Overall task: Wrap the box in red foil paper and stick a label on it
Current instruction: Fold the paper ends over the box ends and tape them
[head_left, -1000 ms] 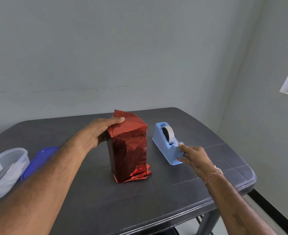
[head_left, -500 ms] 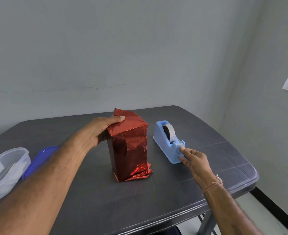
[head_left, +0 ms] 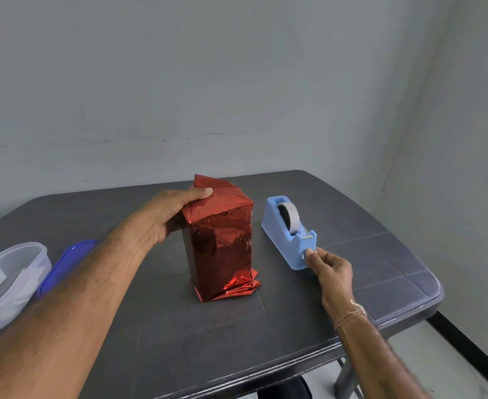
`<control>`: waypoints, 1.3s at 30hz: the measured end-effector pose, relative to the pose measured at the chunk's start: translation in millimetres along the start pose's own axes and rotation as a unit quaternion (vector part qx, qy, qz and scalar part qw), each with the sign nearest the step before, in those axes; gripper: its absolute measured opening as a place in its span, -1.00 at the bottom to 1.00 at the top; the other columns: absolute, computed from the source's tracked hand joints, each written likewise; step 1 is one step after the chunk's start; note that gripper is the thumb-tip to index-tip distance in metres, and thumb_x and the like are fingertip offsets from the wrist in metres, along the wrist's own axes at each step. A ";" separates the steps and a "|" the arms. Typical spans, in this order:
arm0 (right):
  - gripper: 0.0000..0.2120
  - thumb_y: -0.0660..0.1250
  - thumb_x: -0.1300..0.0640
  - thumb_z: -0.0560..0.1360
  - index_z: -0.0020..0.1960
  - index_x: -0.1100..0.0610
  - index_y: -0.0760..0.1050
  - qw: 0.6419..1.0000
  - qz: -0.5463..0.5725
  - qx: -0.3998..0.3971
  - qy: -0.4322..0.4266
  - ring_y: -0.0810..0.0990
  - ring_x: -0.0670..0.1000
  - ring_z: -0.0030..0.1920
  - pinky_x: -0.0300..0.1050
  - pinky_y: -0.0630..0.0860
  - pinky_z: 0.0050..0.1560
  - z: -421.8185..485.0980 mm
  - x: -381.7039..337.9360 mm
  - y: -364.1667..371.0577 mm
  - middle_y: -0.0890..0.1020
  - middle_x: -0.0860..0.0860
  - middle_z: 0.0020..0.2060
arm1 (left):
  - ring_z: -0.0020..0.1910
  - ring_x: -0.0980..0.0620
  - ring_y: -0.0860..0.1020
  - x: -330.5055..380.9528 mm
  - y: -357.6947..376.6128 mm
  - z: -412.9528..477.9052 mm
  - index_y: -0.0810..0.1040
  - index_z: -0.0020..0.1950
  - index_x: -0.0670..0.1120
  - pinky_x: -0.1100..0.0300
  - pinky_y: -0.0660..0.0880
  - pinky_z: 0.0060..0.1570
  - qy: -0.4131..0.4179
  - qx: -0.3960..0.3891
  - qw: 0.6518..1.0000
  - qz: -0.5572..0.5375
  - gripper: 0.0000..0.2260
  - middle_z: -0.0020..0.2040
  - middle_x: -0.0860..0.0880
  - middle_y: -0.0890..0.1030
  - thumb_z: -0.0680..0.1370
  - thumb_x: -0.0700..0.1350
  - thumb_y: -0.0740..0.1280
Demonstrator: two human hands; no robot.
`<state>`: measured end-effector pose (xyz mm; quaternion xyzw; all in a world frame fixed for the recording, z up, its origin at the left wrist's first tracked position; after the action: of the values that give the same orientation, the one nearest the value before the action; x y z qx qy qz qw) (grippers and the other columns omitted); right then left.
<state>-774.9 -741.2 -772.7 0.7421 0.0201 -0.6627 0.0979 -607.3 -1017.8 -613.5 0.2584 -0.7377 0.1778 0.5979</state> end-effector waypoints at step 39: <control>-0.83 0.59 -0.01 0.43 -0.19 0.08 0.71 0.915 -0.271 -0.233 -0.190 0.65 -0.05 -0.11 -0.15 0.56 -0.06 -53.4 -161.5 146.8 0.69 -0.09 -0.25 | -0.40 0.05 0.63 -4.2 -1.2 5.2 0.71 -0.15 -0.16 0.24 0.55 -0.33 0.036 0.008 0.999 -0.005 -0.79 -0.26 -0.10 0.72 0.39 -0.05 0.61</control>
<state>-718.6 -859.8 -590.3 0.5249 0.3553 -0.7686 0.0870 -610.1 -1021.0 -618.7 0.2603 -0.7130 0.1894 0.6229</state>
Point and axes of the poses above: each hand's wrist, its own z-axis towards the middle knuckle, its own y-axis out of the palm, x = y × z, the point moved 2 cm from there along z, towards the middle knuckle
